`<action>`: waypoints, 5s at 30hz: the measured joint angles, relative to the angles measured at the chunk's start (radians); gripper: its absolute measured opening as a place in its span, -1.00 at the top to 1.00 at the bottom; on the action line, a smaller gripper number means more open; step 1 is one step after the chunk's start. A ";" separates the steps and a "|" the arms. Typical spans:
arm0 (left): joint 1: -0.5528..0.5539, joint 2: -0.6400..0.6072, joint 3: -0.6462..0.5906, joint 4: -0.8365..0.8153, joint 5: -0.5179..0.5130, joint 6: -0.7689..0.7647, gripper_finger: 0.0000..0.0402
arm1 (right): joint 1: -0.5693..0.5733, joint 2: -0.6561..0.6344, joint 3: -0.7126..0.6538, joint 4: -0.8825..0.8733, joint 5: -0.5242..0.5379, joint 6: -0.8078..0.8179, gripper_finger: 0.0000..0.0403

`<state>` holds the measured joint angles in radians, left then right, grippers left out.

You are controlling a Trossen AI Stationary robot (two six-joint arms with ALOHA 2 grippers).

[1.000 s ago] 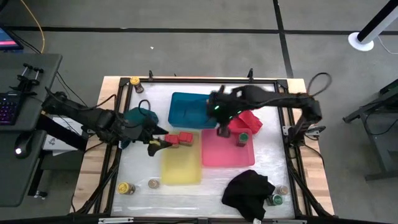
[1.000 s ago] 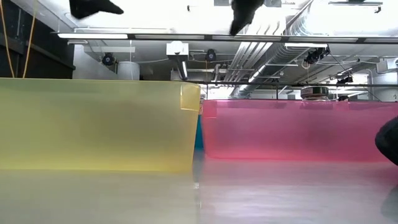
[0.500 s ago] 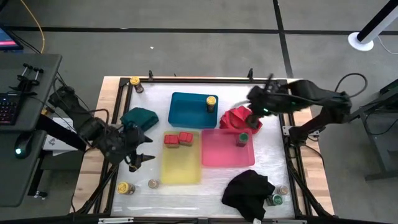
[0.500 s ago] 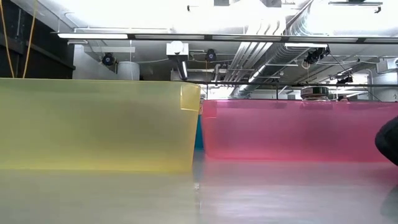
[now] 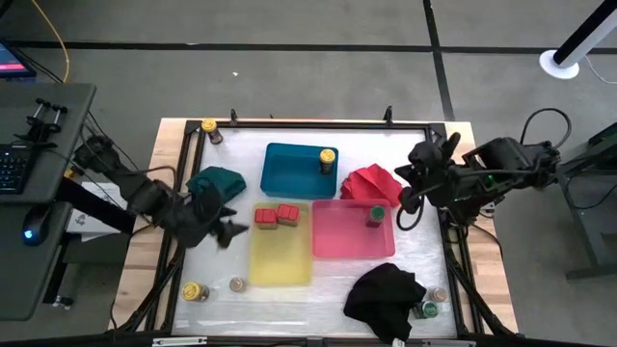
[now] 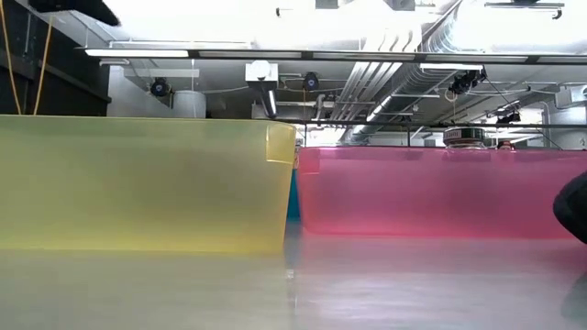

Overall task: Sort spices by type
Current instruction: Put the yellow spice bottle into the blue bin

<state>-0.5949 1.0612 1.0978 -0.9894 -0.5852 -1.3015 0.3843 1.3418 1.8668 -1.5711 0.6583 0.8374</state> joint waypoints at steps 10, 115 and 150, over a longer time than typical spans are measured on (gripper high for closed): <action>0.686 -0.010 -0.011 -0.114 0.059 0.187 -0.62 | -0.030 0.000 0.000 0.007 0.109 -0.035 1.00; 1.037 0.310 -0.055 0.876 0.392 0.854 0.06 | -0.555 0.001 0.000 0.026 -0.065 -0.322 1.00; 0.945 0.746 0.012 0.936 0.514 1.445 -0.05 | -0.555 0.001 0.000 0.027 -0.110 -0.292 1.00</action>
<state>0.3496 1.8076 1.1099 -0.0529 -0.0711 0.1433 -0.1707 1.3426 1.8668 -1.5444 0.5484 0.5457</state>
